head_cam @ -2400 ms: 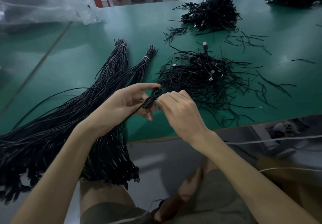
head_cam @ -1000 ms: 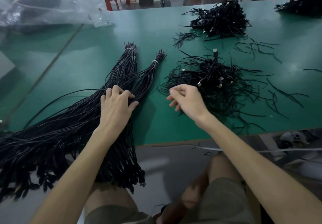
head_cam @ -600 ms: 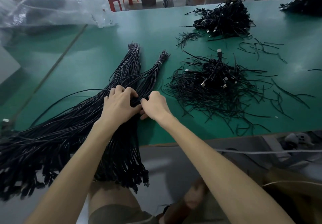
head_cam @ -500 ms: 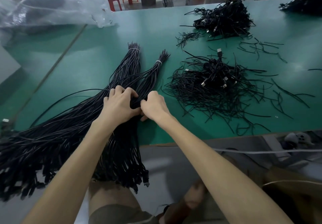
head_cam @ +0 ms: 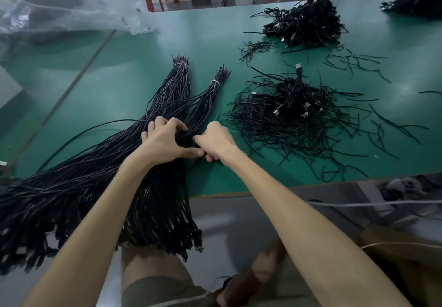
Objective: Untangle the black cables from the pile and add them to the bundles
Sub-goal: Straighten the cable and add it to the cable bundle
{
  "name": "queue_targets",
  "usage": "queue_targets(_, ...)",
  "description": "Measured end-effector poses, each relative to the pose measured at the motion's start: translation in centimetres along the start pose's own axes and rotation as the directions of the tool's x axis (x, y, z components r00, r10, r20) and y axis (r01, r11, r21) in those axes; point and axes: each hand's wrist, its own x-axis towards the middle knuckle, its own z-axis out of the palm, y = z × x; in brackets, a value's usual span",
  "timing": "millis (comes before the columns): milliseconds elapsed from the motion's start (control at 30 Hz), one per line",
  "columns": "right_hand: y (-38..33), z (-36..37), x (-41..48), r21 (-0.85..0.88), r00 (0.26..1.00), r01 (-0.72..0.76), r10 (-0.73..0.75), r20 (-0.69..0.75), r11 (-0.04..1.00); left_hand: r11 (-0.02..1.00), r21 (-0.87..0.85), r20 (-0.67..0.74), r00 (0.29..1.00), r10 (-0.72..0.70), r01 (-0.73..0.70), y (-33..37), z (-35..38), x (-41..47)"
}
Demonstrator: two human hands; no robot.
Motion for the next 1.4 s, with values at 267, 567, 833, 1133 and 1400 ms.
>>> queue_targets(267, 1.8, -1.6, -1.9, 0.553, 0.996, -0.020, -0.034, 0.088, 0.833, 0.997, 0.081, -0.086, 0.996, -0.003, 0.010, 0.0, 0.7, 0.8)
queue_targets(567, 4.0, -3.6, -7.1, 0.772, 0.982, 0.177, -0.163, -0.096, 0.611, 0.997, 0.077, -0.059, 0.998, 0.022, -0.017, 0.4, -0.3, 2.1)
queue_targets(833, 3.3, -5.5, -9.1, 0.843, 0.943, 0.333, -0.159, -0.293, 0.423, 0.988, 0.153, -0.056, 0.998, 0.019, -0.011, 0.8, 0.3, 1.6)
queue_targets(1133, 3.6, -6.2, -6.8, 0.901, 0.964, 0.229, 0.042, -0.262, 0.369, 0.850, -0.428, 0.072, 0.926, 0.370, -0.306, 1.4, -1.3, -3.3)
queue_targets(1400, 1.4, -9.1, -6.8, 0.923, 0.926, 0.375, 0.021, -0.378, 0.084, 0.864, -0.405, 0.247, 0.875, 0.417, -0.297, 0.1, -2.1, -3.2)
